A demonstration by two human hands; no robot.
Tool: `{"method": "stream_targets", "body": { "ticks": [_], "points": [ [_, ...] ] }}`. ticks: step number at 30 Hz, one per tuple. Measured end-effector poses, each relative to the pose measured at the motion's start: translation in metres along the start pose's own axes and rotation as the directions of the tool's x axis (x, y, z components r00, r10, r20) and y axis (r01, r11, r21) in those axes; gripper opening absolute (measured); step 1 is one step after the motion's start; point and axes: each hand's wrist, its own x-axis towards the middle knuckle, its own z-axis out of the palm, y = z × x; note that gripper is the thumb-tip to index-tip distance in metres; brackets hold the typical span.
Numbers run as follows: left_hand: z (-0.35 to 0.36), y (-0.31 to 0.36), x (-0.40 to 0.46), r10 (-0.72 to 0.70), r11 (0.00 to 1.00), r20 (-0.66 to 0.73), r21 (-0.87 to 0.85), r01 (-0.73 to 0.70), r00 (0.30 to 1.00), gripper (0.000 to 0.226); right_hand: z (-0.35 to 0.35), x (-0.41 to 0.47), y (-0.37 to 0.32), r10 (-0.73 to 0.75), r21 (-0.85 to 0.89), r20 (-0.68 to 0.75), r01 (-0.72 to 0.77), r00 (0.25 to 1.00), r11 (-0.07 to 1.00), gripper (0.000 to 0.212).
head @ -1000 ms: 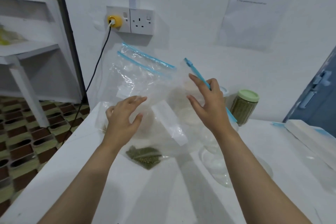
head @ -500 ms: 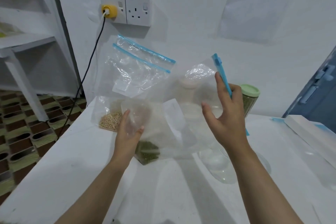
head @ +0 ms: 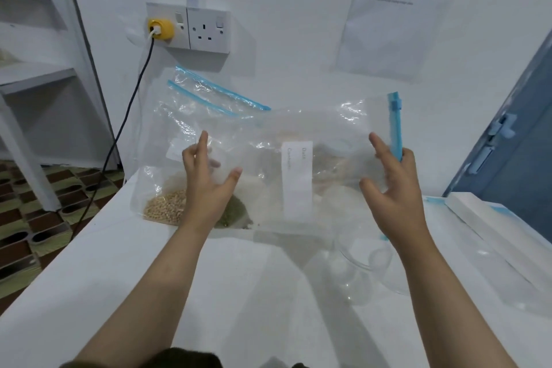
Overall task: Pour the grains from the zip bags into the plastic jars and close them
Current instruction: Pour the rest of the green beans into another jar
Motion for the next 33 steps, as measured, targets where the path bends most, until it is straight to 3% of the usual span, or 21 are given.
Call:
{"method": "stream_targets", "body": {
  "ticks": [11,21,33],
  "points": [
    [0.003,0.036,0.017,0.128,0.99,-0.066,0.07,-0.124,0.99,0.09,-0.013,-0.008,0.025,0.123,0.281,0.08,-0.141,0.989,0.949,0.07],
    [0.004,0.073,0.014,0.217,0.966,-0.185,0.183,-0.183,0.959,0.092,-0.016,-0.011,0.034,0.073,0.273,-0.014,-0.067,0.997,0.96,0.075],
    [-0.001,0.095,0.027,0.284,0.932,-0.116,0.268,-0.245,0.952,0.089,-0.015,-0.019,0.037,0.123,0.287,-0.035,-0.108,0.992,0.952,0.074]
  ]
}}
